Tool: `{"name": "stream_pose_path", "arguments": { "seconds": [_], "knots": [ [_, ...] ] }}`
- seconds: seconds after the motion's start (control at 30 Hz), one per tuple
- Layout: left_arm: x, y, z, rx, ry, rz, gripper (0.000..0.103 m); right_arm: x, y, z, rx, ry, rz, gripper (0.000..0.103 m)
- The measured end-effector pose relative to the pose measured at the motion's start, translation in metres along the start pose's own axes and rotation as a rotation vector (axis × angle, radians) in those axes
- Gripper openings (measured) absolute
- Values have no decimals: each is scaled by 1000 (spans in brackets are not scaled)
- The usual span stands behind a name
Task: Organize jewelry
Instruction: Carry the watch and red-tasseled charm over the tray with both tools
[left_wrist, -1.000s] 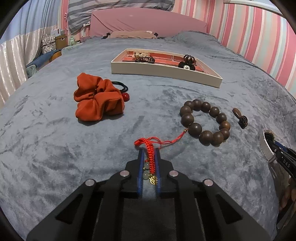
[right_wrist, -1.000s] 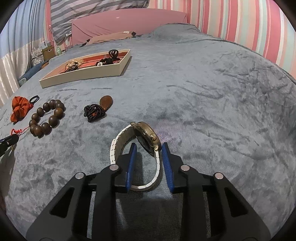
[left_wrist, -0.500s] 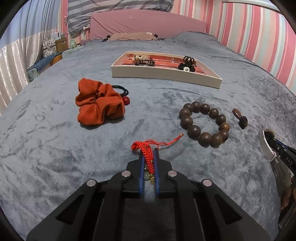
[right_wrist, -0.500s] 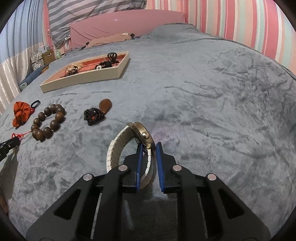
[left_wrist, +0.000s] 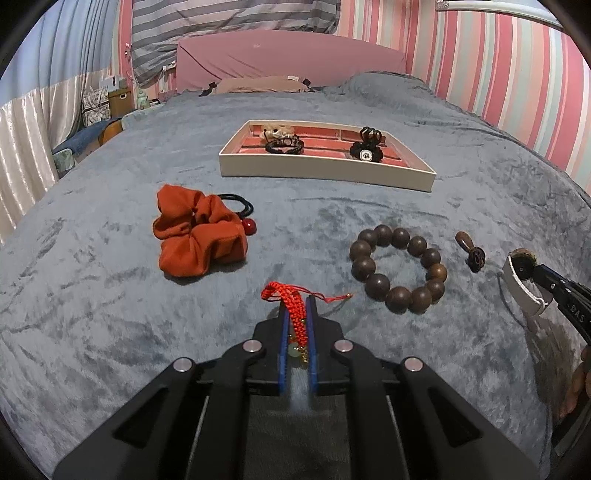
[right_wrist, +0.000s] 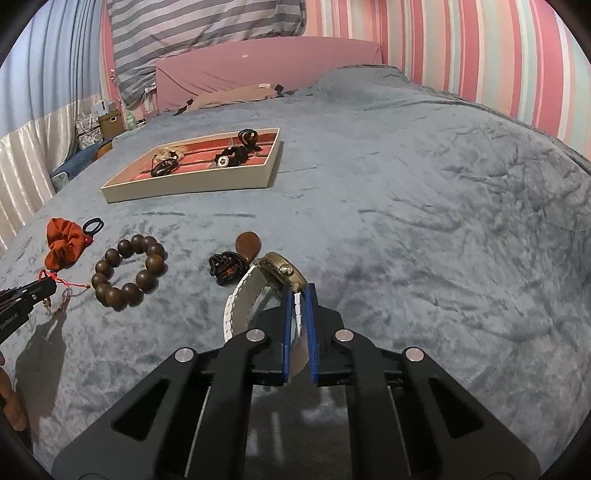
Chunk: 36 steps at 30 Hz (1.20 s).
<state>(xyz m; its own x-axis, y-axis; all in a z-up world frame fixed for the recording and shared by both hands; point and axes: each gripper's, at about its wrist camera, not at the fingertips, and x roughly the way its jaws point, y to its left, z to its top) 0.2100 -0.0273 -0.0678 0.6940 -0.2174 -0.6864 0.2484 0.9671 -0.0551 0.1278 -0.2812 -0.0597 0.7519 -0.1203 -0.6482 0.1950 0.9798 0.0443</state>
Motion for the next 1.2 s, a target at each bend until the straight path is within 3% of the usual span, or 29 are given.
{"name": "stream_pose_path", "arguments": {
  "seconds": [0.33, 0.67, 1.2],
  "knots": [
    [-9, -5, 14, 11, -40, -1, 9, -6, 0, 12, 33, -33, 17, 8],
    [2, -7, 49, 21, -64, 8, 9, 4, 26, 51, 34, -70, 56, 8],
    [44, -9, 132, 60, -116, 24, 9, 70, 71, 128, 37, -69, 92, 8]
  ]
}}
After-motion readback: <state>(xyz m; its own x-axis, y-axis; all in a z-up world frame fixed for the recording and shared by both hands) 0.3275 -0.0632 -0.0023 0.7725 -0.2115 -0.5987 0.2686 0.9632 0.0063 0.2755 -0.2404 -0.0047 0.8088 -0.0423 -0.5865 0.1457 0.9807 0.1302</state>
